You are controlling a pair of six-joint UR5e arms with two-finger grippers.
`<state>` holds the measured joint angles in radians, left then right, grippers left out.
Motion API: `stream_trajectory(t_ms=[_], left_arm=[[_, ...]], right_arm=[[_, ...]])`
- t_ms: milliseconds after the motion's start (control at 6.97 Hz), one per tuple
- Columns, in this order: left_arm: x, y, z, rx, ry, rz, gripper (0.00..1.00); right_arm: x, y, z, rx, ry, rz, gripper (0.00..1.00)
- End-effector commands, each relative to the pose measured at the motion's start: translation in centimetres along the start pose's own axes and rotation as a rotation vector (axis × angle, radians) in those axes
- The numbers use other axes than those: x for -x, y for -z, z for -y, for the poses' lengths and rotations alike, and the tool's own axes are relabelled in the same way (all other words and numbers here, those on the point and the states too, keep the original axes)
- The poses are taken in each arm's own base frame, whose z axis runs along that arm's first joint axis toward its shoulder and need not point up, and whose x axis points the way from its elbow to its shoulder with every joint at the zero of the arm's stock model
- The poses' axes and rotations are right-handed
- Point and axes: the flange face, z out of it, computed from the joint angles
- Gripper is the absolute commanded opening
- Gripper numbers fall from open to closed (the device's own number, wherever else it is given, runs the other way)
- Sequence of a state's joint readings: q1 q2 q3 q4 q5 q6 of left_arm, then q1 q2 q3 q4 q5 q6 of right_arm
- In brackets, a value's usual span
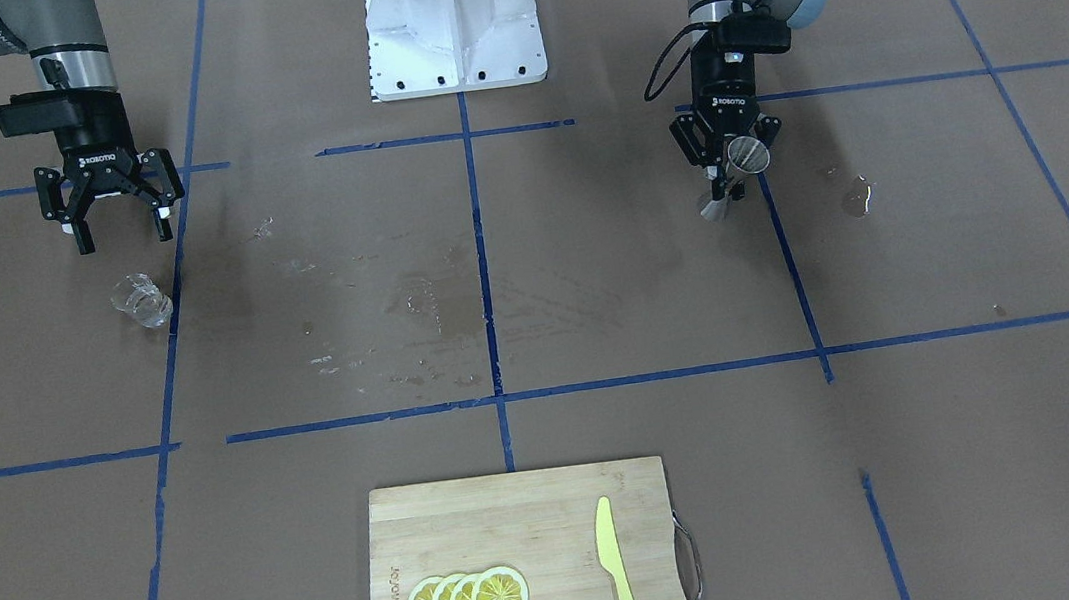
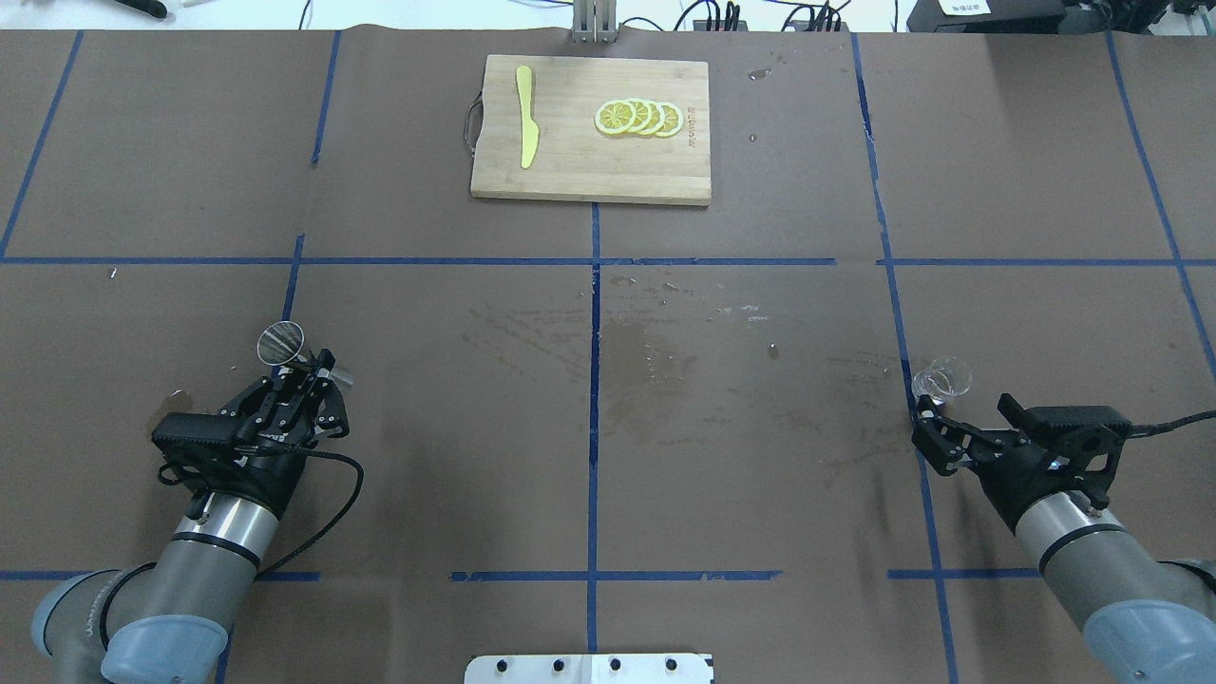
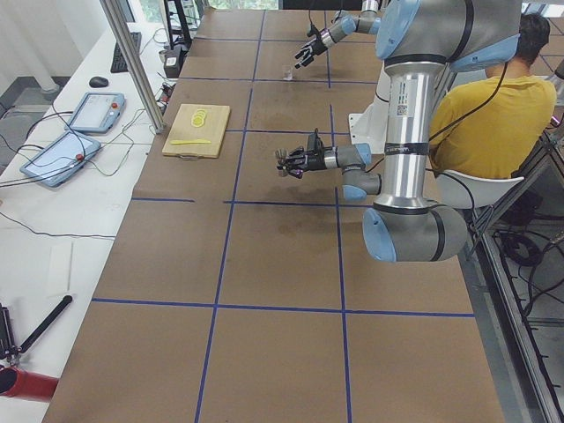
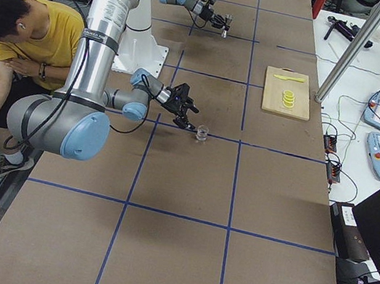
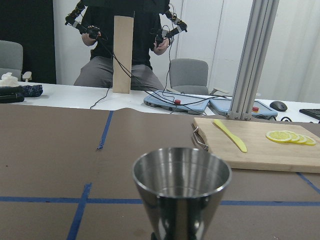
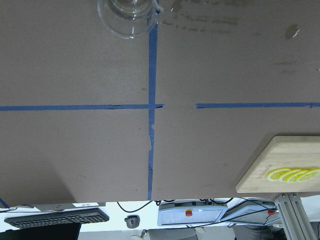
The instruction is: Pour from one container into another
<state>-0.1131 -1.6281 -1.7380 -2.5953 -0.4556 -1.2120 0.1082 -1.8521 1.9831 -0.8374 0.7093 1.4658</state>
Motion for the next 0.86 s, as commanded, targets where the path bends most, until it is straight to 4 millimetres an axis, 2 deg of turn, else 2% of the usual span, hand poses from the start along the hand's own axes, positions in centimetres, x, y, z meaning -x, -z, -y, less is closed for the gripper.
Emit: stream_trajectory(t_ms=[0, 143, 717], left_arm=[[-0.4, 0.1, 0.2, -0.003, 0.027, -0.012, 0.00], [-0.3, 0.1, 0.4, -0.006, 0.036, -0.015, 0.00], [-0.6, 0.2, 0.8, -0.008, 0.048, -0.021, 0.00]], right_arm=[[4.0, -2.7, -3.1, -0.049, 0.008, -0.054, 0.99], [3.5, -3.6, -3.9, -0.051, -0.001, -0.071, 0.99], [2.5, -4.5, -3.9, -0.063, -0.019, -0.095, 0.98]])
